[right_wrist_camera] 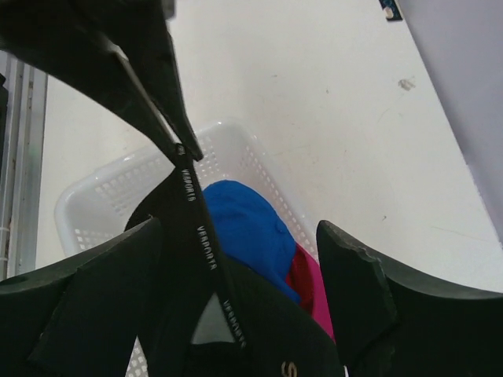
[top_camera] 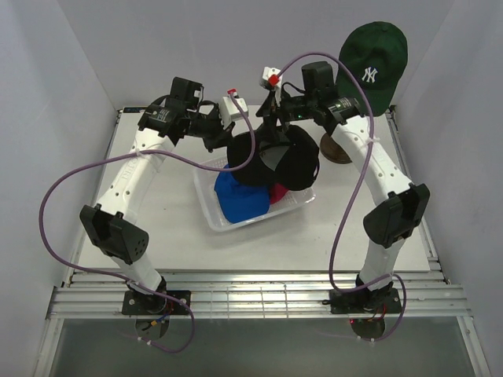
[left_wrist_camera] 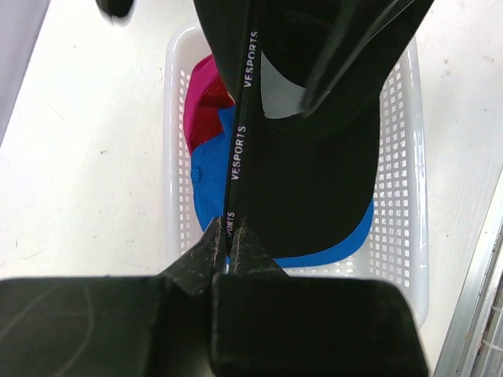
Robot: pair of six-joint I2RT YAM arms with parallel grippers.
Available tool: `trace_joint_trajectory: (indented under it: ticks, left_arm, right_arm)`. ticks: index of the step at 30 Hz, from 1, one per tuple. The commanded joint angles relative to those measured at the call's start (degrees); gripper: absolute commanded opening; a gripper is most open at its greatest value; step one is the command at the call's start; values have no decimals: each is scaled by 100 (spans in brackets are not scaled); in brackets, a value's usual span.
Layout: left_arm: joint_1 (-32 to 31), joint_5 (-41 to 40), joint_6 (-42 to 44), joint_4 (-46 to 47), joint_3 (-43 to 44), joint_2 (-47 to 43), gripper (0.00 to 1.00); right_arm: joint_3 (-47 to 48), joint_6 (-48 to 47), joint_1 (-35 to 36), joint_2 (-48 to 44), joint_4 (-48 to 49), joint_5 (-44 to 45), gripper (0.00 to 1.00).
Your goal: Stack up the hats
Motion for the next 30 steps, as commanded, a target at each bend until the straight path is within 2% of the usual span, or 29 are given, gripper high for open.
trace_joint_trajectory:
  ticks: [1,5,6,8,11,12,14,15,18,20,22,23,24,27,30]
  left_arm:
    - [-48,386,-39,38,307,-88,0]
    - [-48,386,-57,38,351,-62,0]
    - [-39,378,-57,38,351,-62,0]
    - [-48,334,-83,73,360,-44,0]
    - [-39,290,-171,126,404,0,0]
    - [-39,298,-206,135,439,17,0]
    - [-39,316,-399,187,491,43,3]
    - [-48,290,-513,222,553,44,29]
    - [48,79,-1014,311,676,52,71]
    - [232,192,-1294,372,799,0,78]
    - [678,780,-1532,433,887,-9,85]
    - [812,973,-1716,469,905,0,86]
    - [926,1149,-1762,486,905,0,88]
    - [936,1430,-1937,627,756,-36,89]
    - [936,1783,-2340,767,922,-1,89]
  right_arm:
    - [211,-171,46,374,-401,311,84]
    - [282,-302,55,524,-647,216,78]
    - [265,-320,72,524,-657,155,67]
    - [238,-338,108,515,-665,137,55]
    - [185,-373,152,472,-665,102,21]
    - [168,-364,160,428,-648,101,15]
    - [-25,-286,160,340,-482,101,8]
    - [-121,-233,160,200,-385,241,8]
    - [-604,30,108,-203,255,819,8]
    - [-1042,548,12,-459,782,892,8]
    - [-1465,1013,-147,-924,1923,884,8]
    - [-1693,1424,-173,-1100,2380,884,8]
    - [-2157,1620,-182,-1424,3272,901,8]
    - [-2783,2297,-182,-1873,4777,1041,8]
    - [-3057,2710,-182,-2155,5467,1331,8]
